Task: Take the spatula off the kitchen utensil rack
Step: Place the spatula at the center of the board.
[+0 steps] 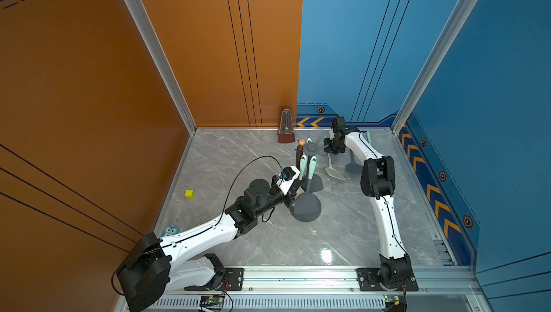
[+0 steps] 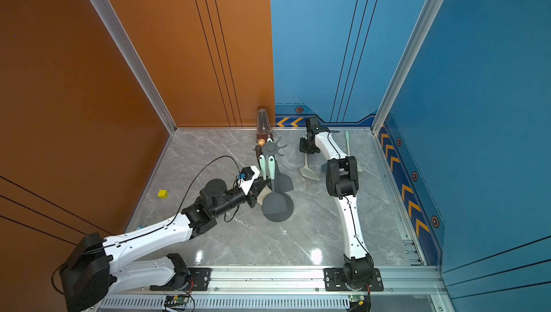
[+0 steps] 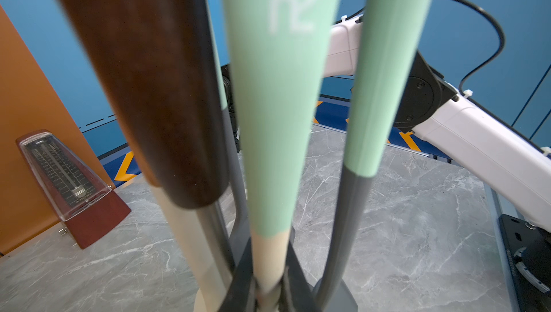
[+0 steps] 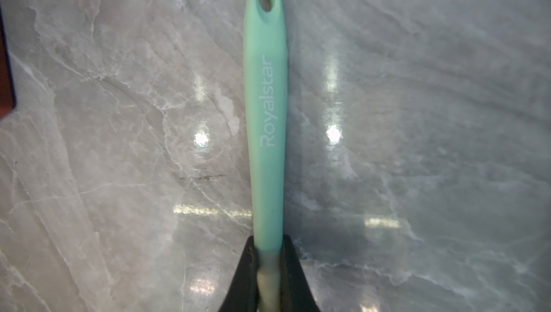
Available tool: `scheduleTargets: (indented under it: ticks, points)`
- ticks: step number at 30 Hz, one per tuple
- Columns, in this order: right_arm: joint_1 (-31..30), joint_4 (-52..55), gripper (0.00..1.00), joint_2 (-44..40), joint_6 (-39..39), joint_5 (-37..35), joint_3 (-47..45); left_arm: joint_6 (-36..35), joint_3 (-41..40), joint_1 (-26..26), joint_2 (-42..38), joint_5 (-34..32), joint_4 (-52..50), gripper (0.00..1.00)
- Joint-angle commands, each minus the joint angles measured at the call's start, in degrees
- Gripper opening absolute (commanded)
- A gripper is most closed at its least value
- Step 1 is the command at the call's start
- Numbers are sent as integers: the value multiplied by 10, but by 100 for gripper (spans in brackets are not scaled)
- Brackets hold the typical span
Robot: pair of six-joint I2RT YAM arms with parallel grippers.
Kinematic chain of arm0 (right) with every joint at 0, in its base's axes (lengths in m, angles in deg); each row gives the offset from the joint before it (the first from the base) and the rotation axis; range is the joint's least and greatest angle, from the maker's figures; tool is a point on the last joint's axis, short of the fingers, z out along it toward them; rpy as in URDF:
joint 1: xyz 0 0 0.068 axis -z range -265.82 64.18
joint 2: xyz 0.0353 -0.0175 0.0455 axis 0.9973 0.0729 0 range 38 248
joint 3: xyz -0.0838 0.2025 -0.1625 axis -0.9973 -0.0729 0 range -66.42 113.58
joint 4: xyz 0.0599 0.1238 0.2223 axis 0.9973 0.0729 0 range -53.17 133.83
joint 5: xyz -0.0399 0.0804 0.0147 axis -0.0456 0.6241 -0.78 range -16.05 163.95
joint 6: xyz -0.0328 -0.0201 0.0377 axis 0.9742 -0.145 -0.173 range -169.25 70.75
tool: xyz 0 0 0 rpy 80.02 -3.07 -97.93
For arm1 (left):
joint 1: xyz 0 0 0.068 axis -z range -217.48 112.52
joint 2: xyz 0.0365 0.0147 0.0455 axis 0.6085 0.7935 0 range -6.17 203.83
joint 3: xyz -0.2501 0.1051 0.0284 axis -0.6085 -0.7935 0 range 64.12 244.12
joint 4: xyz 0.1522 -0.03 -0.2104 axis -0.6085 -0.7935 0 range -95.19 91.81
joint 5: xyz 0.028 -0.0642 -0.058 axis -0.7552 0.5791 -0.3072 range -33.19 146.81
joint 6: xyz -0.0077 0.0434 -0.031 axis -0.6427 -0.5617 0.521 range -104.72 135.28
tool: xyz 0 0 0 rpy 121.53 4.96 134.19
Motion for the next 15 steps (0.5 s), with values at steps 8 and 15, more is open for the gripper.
scheduleTargets:
  ticks: [8, 15]
  points:
    - [37, 61, 0, 48, 0, 5, 84, 11, -8, -2, 3, -14, -18, 12]
    - [47, 65, 0, 57, 6, 12, 103, 14, -4, -2, 9, -13, -17, 13]
